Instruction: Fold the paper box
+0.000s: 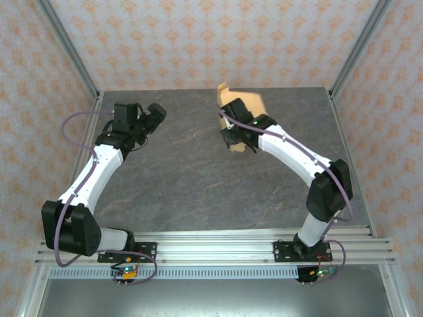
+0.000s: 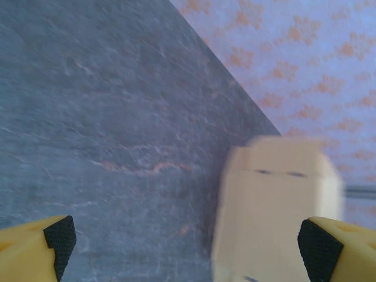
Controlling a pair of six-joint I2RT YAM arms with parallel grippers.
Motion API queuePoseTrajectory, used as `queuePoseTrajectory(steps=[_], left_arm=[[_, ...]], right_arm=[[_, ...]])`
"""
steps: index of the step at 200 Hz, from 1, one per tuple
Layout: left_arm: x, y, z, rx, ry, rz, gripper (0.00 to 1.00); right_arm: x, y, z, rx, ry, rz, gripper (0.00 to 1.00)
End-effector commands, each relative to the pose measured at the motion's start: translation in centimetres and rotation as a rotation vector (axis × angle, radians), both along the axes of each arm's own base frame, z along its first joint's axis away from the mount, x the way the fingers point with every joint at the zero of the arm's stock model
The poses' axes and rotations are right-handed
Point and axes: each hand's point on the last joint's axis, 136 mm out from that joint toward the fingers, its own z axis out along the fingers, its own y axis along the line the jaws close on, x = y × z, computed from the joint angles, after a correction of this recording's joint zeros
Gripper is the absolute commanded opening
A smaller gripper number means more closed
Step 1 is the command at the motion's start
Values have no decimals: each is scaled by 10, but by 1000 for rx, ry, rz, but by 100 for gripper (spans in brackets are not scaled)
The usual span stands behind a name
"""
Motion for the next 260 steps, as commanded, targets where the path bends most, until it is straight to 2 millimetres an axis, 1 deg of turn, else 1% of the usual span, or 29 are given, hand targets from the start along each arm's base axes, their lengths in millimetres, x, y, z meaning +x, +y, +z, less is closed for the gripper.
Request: queuePoseTrajectory(steps=[1, 14, 27, 37, 44, 59, 69, 81, 103, 117, 120, 125, 135, 153, 163, 186, 210, 220, 229, 243, 250, 260], left_arm=[[-14, 17, -32, -16, 98, 44, 100], [-16, 21, -44, -35, 115, 55, 100], [-20, 25, -58, -44, 141, 70, 100], [-21, 26, -67, -57, 155, 82, 100], [-22, 26, -72, -66, 162, 86, 100], [-22, 24, -80, -72, 178, 74, 100], [-22, 25, -84, -67, 189, 68, 100], [-21, 27, -87, -62, 196, 75, 100], [-12, 29, -86, -48, 195, 68, 100], [-6, 30, -85, -24, 209, 46, 100], [-4, 31, -84, -19, 210, 42, 100], [-3, 31, -84, -10, 212, 39, 100], [-1, 33, -83, 2, 214, 37, 100], [3, 30, -85, 9, 211, 9, 100], [5, 26, -89, 5, 214, -18, 100], [11, 12, -100, 10, 203, -84, 100], [22, -12, -99, 112, 157, -209, 100], [27, -20, -100, 168, 161, -253, 100], [30, -25, -104, 199, 184, -276, 100], [35, -34, -116, 155, 225, -303, 100], [39, -39, -120, 129, 235, -322, 100], [42, -46, -125, 108, 236, -350, 99]], right_arm=[[8, -22, 7, -443, -198, -19, 0], [3, -8, -21, -541, -198, 24, 1], [-5, 1, -51, -630, -184, 33, 13], [-12, 5, -73, -674, -169, 19, 19], [-19, 6, -84, -666, -154, 3, 22], [-39, 11, -95, -574, -112, 0, 36], [-52, 16, -93, -485, -96, 14, 42], [-69, 25, -82, -366, -72, 59, 48], [-100, 38, -50, -114, -43, 147, 59], [-110, 39, -27, 37, -84, 161, 67], [-111, 38, -20, 67, -101, 157, 69], [-111, 34, -15, 110, -116, 141, 73], [-105, 22, -5, 199, -132, 76, 78], [-85, 0, 3, 366, -70, -71, 79], [-72, -13, 2, 432, -51, -163, 79], [-39, -34, -3, 549, 22, -295, 79], [2, -55, -24, 562, 110, -396, 77], [18, -62, -37, 553, 135, -419, 77], [32, -69, -50, 556, 173, -451, 75], [51, -79, -68, 608, 232, -506, 72], [59, -80, -75, 634, 246, -509, 72], [70, -80, -88, 629, 257, -507, 72]])
